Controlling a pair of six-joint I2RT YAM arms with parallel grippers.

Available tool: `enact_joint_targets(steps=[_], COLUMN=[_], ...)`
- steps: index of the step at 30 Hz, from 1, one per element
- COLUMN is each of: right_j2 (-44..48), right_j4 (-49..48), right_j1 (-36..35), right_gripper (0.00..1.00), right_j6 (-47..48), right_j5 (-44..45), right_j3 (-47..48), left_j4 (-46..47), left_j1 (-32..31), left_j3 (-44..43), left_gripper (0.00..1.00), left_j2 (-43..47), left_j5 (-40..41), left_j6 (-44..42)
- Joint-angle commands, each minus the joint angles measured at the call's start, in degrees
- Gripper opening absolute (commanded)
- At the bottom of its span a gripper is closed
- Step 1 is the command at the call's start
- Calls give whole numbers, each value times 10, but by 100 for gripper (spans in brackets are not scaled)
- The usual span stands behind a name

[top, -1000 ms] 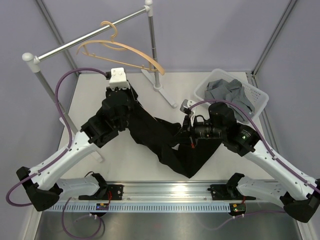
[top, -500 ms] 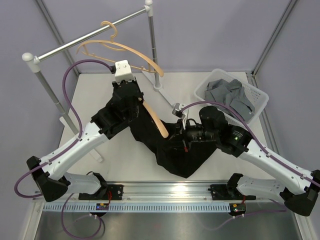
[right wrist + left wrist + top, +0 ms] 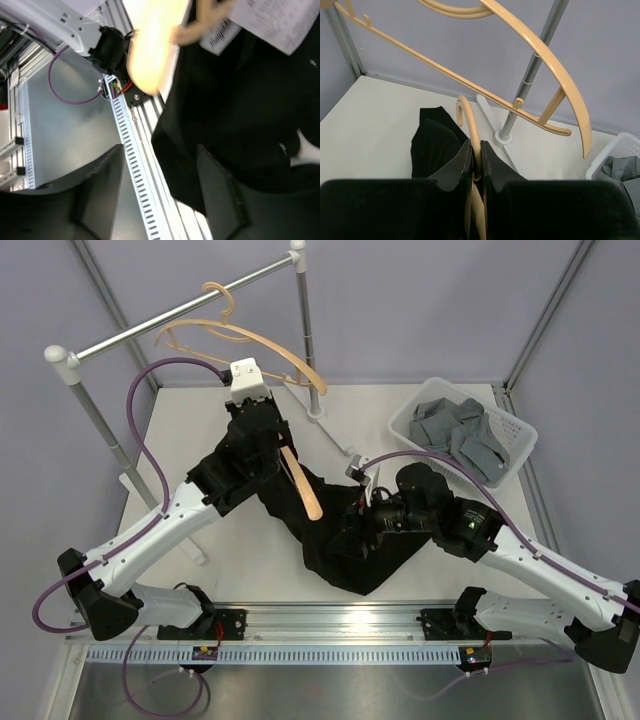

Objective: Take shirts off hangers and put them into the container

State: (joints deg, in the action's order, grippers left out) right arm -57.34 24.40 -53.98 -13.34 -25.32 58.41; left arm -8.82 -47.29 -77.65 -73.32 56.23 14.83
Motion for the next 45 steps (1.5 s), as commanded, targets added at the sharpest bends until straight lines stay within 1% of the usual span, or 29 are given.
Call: enact_joint_targets(steps=[1,2,5,8,11,14,17,18,22,23,27,31,36,40,45], right_j2=[32,38,59,64,37,0,-24,-41,-93,-112,-147,-183,-206,-219,-241], right_j4=[26,35,80,106,101,77,14,-22,-59,-65,-95,-104,-112,-110,-94], right_j1=[-6,-6,-6,-6,-6,-6,-12,-17,-44,-56,-75,-96,-116,-138,-141], right_gripper=[74,77,81,81,83,87,89,90,95,95,96,96,97,97,94], right_j6=[0,-1,-6,-15,-32,-52,-77,-80,-94,-95,-105,-108,-111,-106,-115], right_j5=[66,103,169,204,234,248,233,231,250,273,292,330,344,372,404], right_j3=[-2,5,36,74,109,130,126,123,141,146,170,187,206,221,230], left_j4=[67,67,68,68,64,63,64,64,64,64,64,63,64,64,64], left_j1=[4,4,4,4,4,2,-4,-5,-7,-7,-8,-8,-8,-8,-8], left_j3=[-5,5,23,50,66,68,61,59,57,57,58,58,58,57,56], left_gripper=[0,0,0,0,0,0,0,0,0,0,0,0,0,0,0], left_j2=[19,21,32,41,42,38,30,28,24,24,23,22,22,20,22], left_j5=[25,25,24,19,17,11,13,15,20,20,22,24,27,29,28], left_j6=[1,-1,-8,2,21,36,35,34,31,31,30,28,24,25,25])
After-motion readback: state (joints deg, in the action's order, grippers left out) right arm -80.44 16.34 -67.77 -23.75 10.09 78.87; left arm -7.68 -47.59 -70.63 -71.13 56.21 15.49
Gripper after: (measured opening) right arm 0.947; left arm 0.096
